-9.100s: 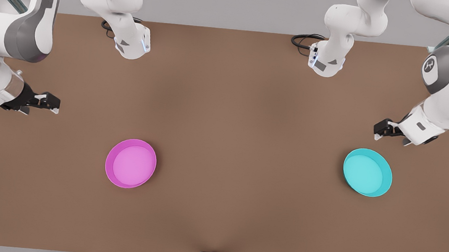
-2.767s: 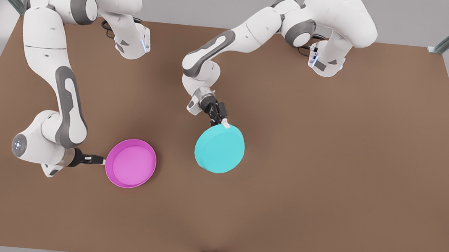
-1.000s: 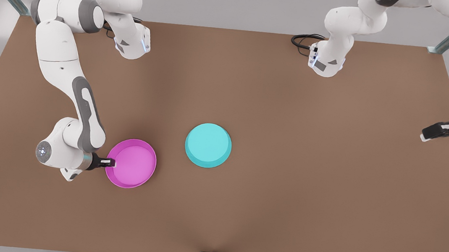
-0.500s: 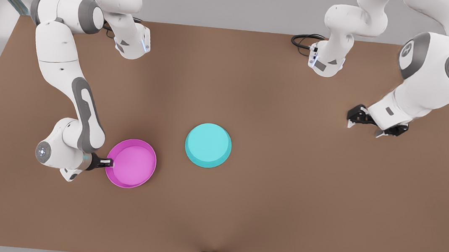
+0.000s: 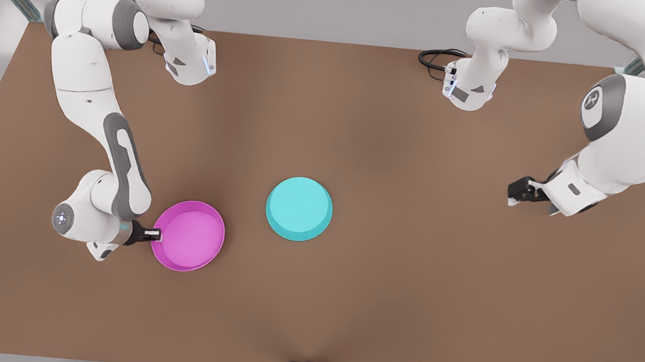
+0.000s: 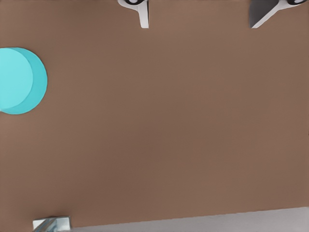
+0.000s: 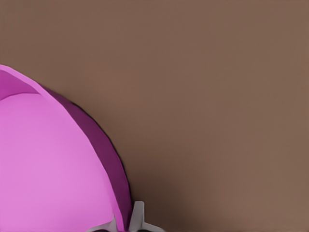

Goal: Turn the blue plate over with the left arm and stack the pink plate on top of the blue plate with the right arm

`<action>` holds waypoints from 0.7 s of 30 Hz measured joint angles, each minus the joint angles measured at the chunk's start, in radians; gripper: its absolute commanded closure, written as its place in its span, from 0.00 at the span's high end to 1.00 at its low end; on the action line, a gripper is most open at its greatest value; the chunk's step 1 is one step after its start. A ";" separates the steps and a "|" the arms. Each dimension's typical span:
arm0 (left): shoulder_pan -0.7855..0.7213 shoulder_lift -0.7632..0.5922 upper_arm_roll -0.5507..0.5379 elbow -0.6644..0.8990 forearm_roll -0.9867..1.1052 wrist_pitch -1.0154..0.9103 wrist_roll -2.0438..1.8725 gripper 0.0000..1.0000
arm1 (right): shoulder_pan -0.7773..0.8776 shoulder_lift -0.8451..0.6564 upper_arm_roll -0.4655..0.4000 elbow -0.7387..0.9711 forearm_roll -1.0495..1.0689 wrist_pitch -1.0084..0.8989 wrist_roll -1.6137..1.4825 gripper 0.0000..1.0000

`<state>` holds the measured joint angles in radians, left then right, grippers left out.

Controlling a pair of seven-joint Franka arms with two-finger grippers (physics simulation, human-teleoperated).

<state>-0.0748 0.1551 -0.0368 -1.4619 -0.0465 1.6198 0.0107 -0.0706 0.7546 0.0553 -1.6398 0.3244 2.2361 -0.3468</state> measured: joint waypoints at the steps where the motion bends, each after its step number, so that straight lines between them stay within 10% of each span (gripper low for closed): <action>1: -0.003 0.000 0.000 0.000 0.000 0.000 0.000 1.00 | 0.000 -0.001 0.000 0.000 0.000 0.000 0.000 0.21; 21: -0.002 -0.002 0.000 -0.002 0.003 0.014 0.000 1.00 | 0.150 -0.189 0.032 0.004 0.008 -0.215 0.011 0.21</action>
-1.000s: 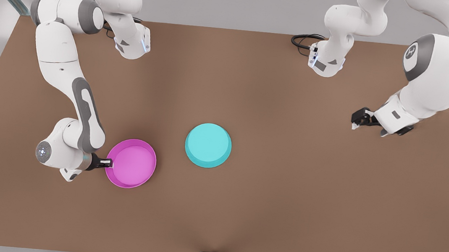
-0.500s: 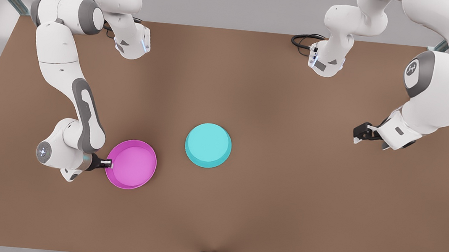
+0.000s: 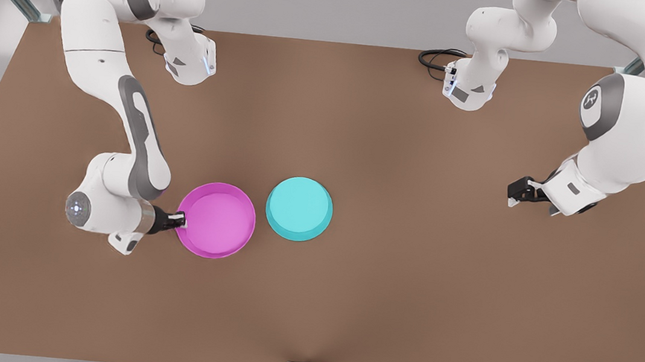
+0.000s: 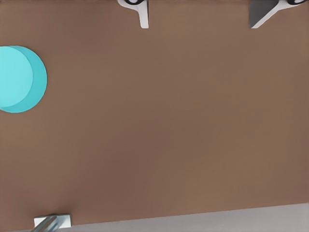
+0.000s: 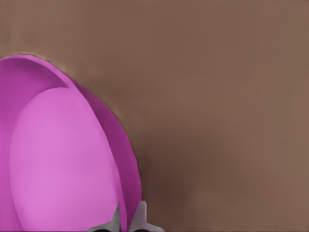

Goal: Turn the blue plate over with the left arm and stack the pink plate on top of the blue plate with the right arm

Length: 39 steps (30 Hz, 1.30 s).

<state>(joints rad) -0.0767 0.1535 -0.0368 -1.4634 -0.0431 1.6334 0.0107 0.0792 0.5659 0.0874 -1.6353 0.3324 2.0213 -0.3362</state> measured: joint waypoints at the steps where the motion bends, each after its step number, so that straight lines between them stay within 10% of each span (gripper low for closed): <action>1: 0.000 0.000 0.000 0.000 0.000 0.000 0.000 1.00 | 0.057 0.001 0.000 0.002 0.000 0.007 0.001 0.21; 15: 0.000 0.003 0.000 0.000 0.000 0.011 -0.001 1.00 | 0.349 0.047 -0.009 0.010 0.057 0.072 0.019 0.21; 20: 0.000 0.003 0.000 0.000 0.000 0.012 -0.001 1.00 | 0.347 0.065 -0.009 0.014 0.055 0.099 0.023 1.00; 28: 0.000 0.005 0.000 0.000 -0.001 0.016 -0.002 1.00 | 0.342 0.037 -0.008 0.032 0.050 0.091 0.022 1.00; 33: 0.000 0.003 0.000 0.000 -0.001 0.016 -0.006 1.00 | 0.005 -0.367 -0.061 0.074 -0.294 -0.447 0.179 1.00; 39: 0.000 0.003 0.000 0.000 -0.001 0.016 -0.008 1.00 | 0.007 -0.332 -0.132 0.274 -0.363 -0.536 0.413 1.00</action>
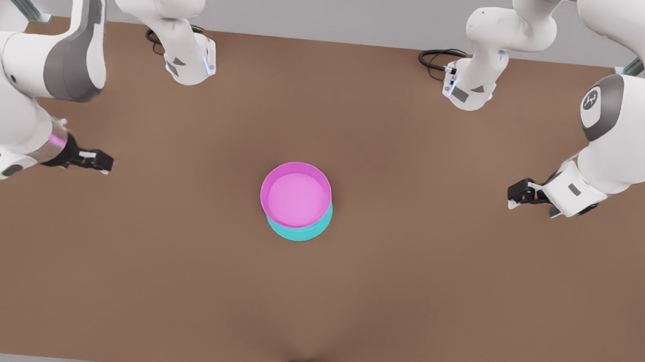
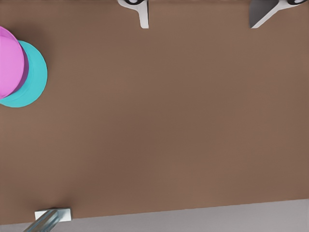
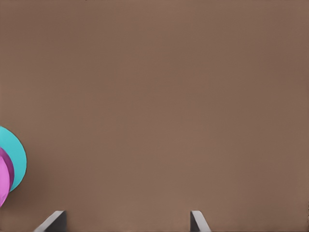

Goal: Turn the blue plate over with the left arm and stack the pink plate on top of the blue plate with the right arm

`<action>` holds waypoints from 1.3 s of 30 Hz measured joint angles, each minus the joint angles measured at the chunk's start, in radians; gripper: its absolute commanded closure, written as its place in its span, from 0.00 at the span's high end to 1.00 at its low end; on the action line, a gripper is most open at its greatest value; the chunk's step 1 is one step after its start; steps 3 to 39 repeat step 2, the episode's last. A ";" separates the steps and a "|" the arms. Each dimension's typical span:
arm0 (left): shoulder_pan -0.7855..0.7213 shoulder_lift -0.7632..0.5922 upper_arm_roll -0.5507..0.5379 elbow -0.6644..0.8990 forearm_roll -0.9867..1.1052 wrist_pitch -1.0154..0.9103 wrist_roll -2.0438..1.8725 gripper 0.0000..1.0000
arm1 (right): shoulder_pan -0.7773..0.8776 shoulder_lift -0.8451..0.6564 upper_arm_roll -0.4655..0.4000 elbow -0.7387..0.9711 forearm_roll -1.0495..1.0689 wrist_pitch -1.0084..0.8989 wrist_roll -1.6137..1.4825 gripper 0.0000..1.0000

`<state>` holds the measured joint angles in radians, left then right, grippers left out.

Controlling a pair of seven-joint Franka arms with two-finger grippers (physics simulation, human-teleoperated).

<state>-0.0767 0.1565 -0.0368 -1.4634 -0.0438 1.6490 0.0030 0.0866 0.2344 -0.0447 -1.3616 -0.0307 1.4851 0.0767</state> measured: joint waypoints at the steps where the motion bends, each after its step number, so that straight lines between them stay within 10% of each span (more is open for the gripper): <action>1: 0.000 0.000 0.000 0.000 0.000 0.000 -0.001 1.00 | 0.003 0.000 0.000 0.001 0.000 0.000 0.000 1.00; 39: 0.000 0.000 0.000 0.000 0.000 0.000 -0.003 1.00 | 0.003 0.001 0.000 0.001 -0.001 0.000 0.000 1.00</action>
